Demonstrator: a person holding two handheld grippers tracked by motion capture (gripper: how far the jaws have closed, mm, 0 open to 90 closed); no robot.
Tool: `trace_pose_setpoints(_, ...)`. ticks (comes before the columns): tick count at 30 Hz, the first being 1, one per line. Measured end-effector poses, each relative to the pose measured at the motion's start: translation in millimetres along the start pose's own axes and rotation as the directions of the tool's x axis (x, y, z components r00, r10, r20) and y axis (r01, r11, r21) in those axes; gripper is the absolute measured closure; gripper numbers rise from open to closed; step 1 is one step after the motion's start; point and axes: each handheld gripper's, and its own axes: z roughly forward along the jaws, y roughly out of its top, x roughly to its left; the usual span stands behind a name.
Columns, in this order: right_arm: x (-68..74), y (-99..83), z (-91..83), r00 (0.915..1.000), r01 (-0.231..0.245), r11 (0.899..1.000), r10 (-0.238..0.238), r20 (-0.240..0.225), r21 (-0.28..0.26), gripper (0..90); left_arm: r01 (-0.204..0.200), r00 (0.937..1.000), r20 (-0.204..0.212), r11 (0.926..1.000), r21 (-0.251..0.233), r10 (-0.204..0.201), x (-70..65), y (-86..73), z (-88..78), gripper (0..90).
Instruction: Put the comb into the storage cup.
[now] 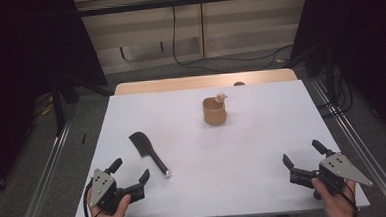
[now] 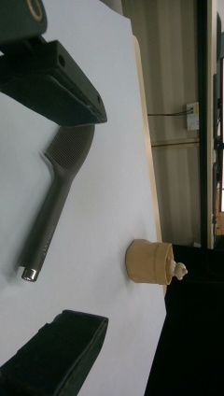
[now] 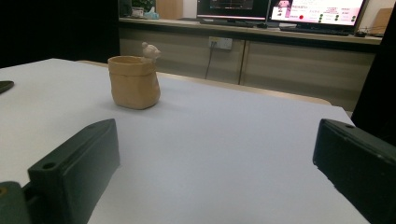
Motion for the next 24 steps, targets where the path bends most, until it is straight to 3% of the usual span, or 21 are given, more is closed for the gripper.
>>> trace_pose_setpoints(10, -1.4, 0.0, -1.7, 0.9999, -0.006, 1.0, 0.006, -0.01, -0.003, 0.0, 0.0, 0.9991, 0.042, 1.0, 0.009, -0.001, 0.9, 2.2, 3.3, 4.4)
trace_pose_setpoints(17, -1.1, -0.6, -0.4, 0.9998, -0.002, 1.0, 0.002, -0.02, -0.006, 0.1, -0.044, 0.9932, 0.109, 0.9986, 0.028, 0.041, -8.1, 6.4, 13.2, 3.6)
trace_pose_setpoints(20, -1.2, -0.7, -0.3, 0.9997, -0.002, 1.0, 0.002, -0.024, -0.007, 0.3, -0.054, 0.9924, 0.113, 0.998, 0.032, 0.05, -11.1, 6.8, 17.3, 3.6)
trace_pose_setpoints(24, -0.4, -0.3, -0.3, 0.9995, -0.004, 1.0, 0.004, -0.032, -0.008, 0.0, -0.03, 0.9937, 0.109, 0.9995, 0.01, 0.029, -15.2, 10.7, 23.8, 4.2)
